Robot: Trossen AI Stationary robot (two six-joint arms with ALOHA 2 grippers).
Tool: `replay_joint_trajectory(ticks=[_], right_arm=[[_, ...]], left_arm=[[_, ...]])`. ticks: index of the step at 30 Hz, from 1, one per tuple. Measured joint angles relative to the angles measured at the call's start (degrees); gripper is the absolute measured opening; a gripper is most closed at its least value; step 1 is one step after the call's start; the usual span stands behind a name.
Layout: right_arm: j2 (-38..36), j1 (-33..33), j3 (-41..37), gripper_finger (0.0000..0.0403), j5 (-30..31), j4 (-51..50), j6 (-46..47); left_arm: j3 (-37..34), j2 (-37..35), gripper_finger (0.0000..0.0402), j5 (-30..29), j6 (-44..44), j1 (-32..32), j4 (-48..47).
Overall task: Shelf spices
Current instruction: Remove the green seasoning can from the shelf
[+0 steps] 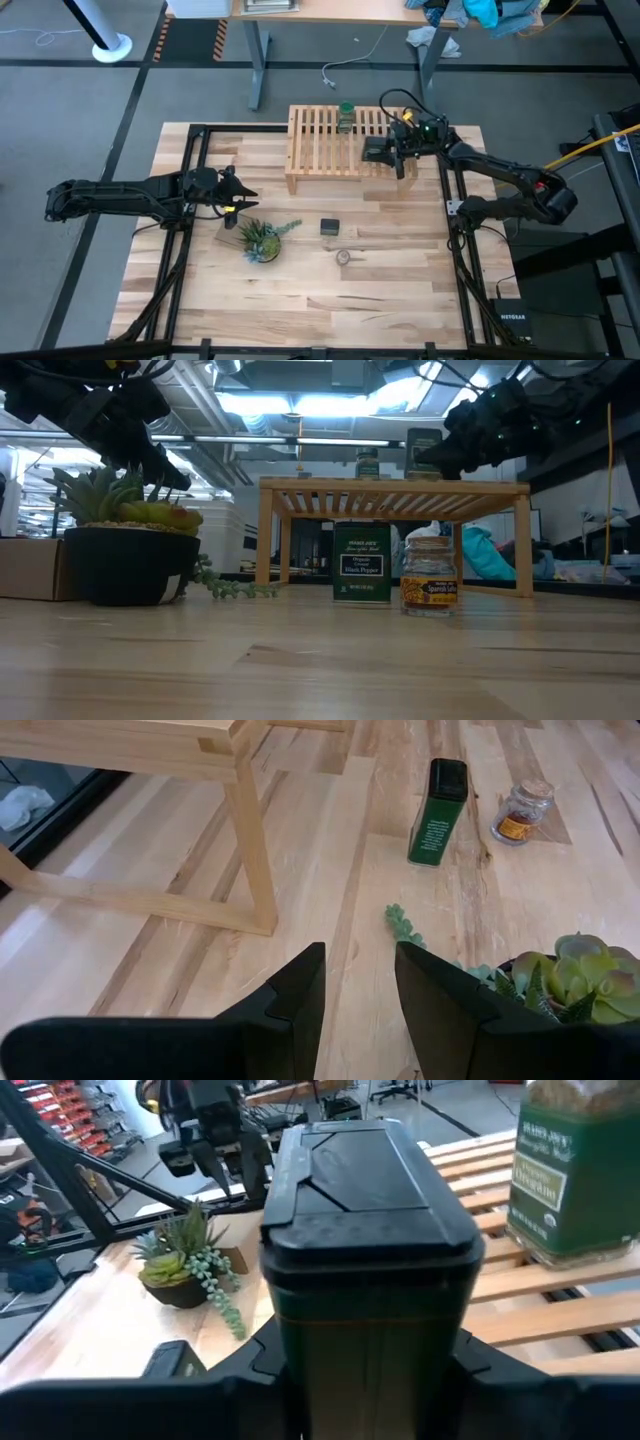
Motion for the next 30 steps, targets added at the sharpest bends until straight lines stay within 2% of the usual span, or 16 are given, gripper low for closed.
replay_joint_trajectory(ticks=[9, 16, 23, 30], right_arm=[[-12.0, 8.6, 0.0, 0.0127, 16.1, -15.3, -3.2], [-19.9, 24.1, 0.0, 0.0127, 33.9, -22.7, 0.9], [-21.2, 42.6, -7.4, 0.0127, 53.8, -14.2, 7.5], [-21.0, 57.1, -18.8, 0.0127, 68.6, 4.0, 13.3]], left_arm=[[0.0, 0.0, 0.0116, 0.0, 0.0, 0.0, 0.0], [0.0, 0.0, 0.0116, 0.0, 0.0, 0.0, 0.0], [0.0, 0.0, 0.0116, 0.0, 0.0, 0.0, 0.0], [0.0, 0.0, 0.0116, 0.0, 0.0, 0.0, 0.0]])
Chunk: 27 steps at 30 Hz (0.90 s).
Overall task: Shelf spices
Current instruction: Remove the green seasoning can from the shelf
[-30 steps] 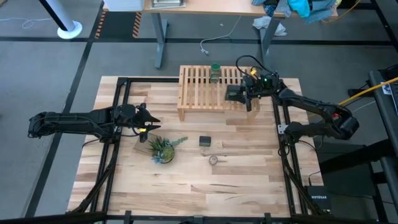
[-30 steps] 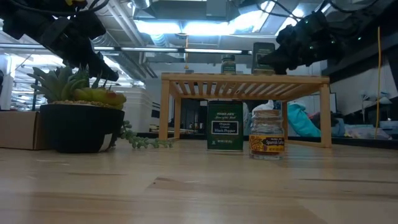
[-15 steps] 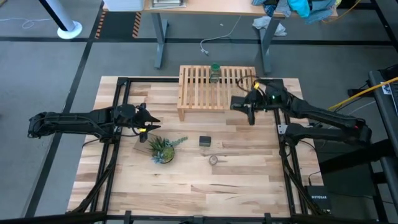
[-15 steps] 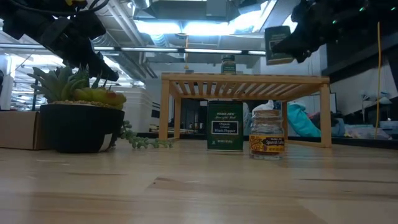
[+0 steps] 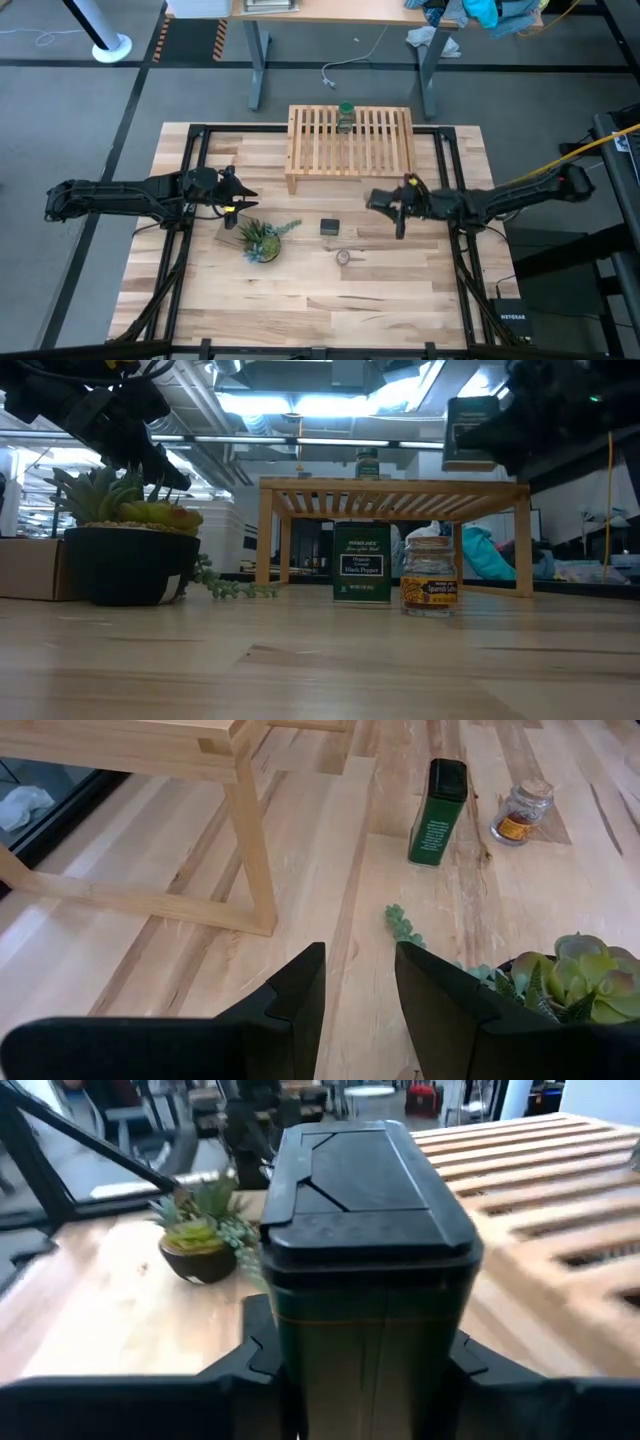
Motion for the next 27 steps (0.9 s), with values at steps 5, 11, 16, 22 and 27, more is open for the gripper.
replay_joint_trajectory(ticks=[5, 11, 16, 22, 27], right_arm=[[3.7, 7.5, -5.9, 0.0127, 8.0, 10.0, 4.0], [13.3, 11.9, -6.4, 0.0127, 12.1, 18.9, 4.9], [24.4, 12.0, -6.4, 0.0127, 11.8, 28.6, 5.0], [37.5, 12.0, -6.4, 0.0127, 11.7, 42.7, 4.9], [45.1, 12.0, -4.8, 0.0127, 11.6, 48.1, 4.8]], left_arm=[[0.0, 0.0, 0.0116, 0.0, 0.0, 0.0, 0.0], [0.0, 0.0, 0.0116, 0.0, 0.0, 0.0, 0.0], [0.0, 0.0, 0.0116, 0.0, 0.0, 0.0, 0.0], [0.0, 0.0, 0.0116, 0.0, 0.0, 0.0, 0.0], [0.0, 0.0, 0.0116, 0.0, 0.0, 0.0, 0.0]])
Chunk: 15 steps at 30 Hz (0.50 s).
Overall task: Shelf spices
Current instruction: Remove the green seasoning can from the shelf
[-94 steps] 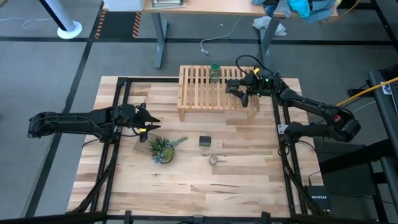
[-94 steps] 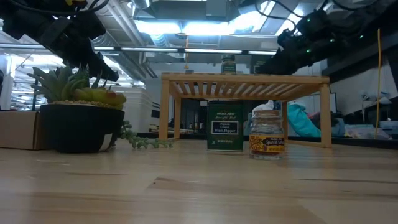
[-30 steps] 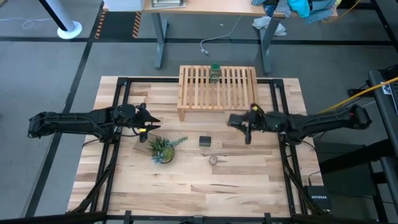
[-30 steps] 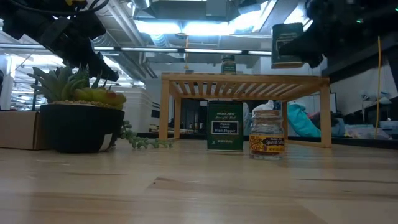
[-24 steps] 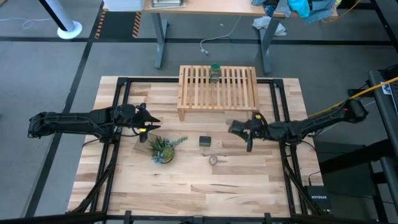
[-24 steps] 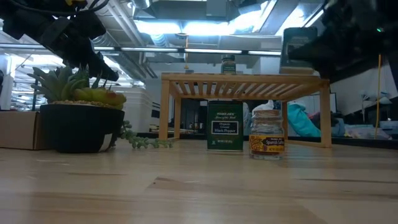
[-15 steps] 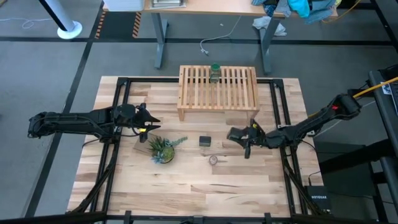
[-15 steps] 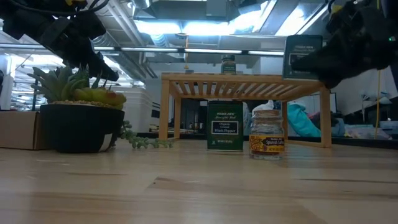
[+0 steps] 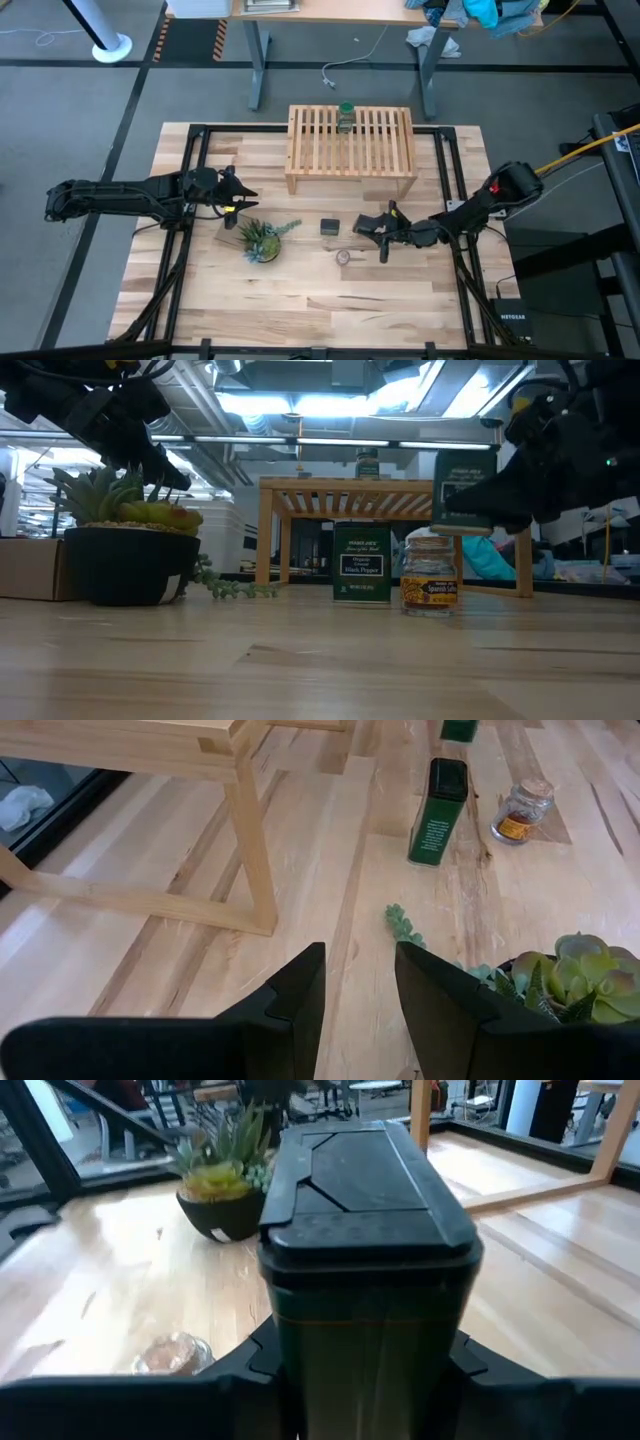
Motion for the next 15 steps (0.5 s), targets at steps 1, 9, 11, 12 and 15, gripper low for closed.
replay_joint_trajectory(ticks=[1, 9, 11, 12, 15], right_arm=[[1.1, 0.0, 0.6, 0.0127, 0.0, -0.1, 0.0], [7.2, 0.0, 3.6, 0.0127, -0.3, -0.2, 0.0], [8.4, 0.0, 4.0, 0.0127, -0.3, -0.2, -0.1], [9.0, 0.0, 4.1, 0.013, -0.3, -0.2, -0.1], [10.4, 0.0, 4.5, 0.0144, -0.3, -0.4, 0.0]], left_arm=[[0.0, 0.0, 0.0116, 0.0, 0.0, 0.0, 0.0], [0.0, 0.0, 0.0116, 0.0, 0.0, 0.0, -0.1], [0.0, 0.0, 0.0116, 0.0, 0.0, 0.0, 0.0], [0.0, 0.0, 0.0116, 0.0, 0.0, 0.0, 0.0], [0.0, 0.0, 0.0116, 0.0, 0.0, 0.0, 0.0]])
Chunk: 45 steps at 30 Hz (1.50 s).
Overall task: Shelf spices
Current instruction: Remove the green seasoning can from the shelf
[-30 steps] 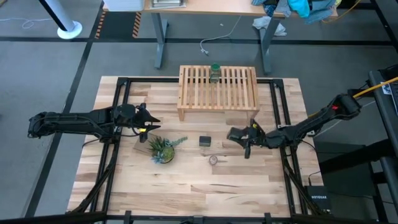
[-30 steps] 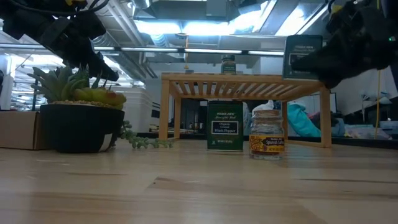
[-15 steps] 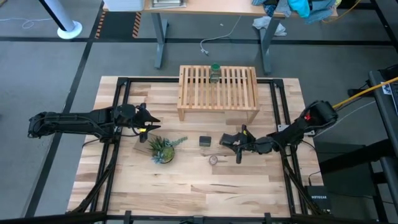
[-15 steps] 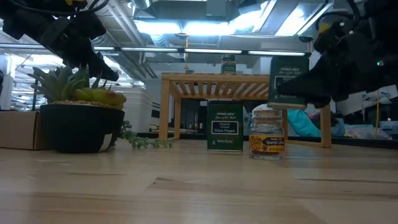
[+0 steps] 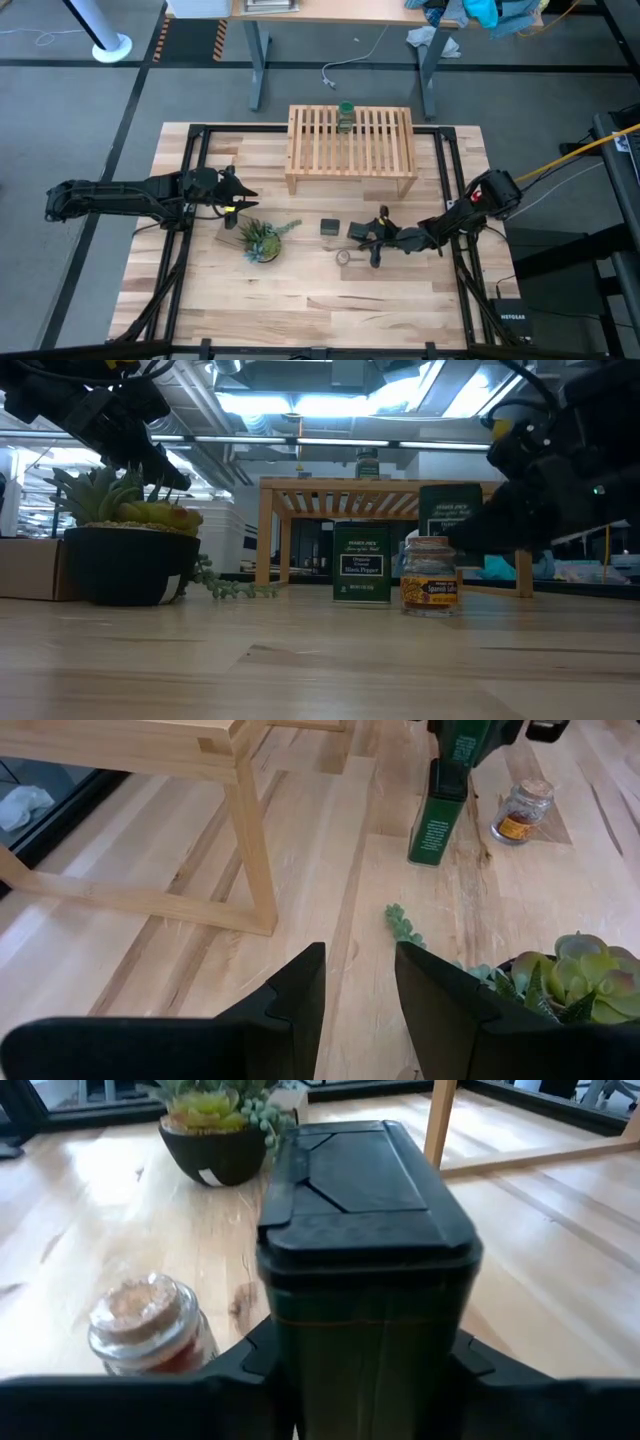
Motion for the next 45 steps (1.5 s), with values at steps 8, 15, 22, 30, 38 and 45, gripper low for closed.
replay_joint_trajectory(ticks=[8, 15, 22, 30, 38, 45], right_arm=[[2.6, 0.0, 1.0, 0.0146, 1.0, -0.3, 0.3], [6.6, 0.0, 2.3, 0.0147, 2.3, -0.1, 4.3], [8.3, 0.0, 3.5, 0.0147, 2.6, 0.3, 4.1], [8.3, 0.0, 3.5, 0.0197, 1.7, 0.5, 3.9], [8.3, 0.0, 3.5, 0.0268, 1.7, 1.8, 4.3], [8.2, 0.0, 3.5, 0.0284, 1.5, 5.3, 3.6]], left_arm=[[0.0, 0.0, 0.0116, 0.0, 0.0, 0.0, 0.0], [0.0, 0.0, 0.0116, 0.0, 0.0, 0.0, 0.0], [0.0, 0.0, 0.0116, 0.0, 0.0, 0.0, 0.0], [0.0, 0.0, 0.0116, 0.0, 0.0, 0.0, 0.0], [0.0, 0.0, 0.0116, 0.0, 0.0, 0.0, 0.0], [0.0, 0.0, 0.0116, 0.0, 0.0, 0.0, 0.0]])
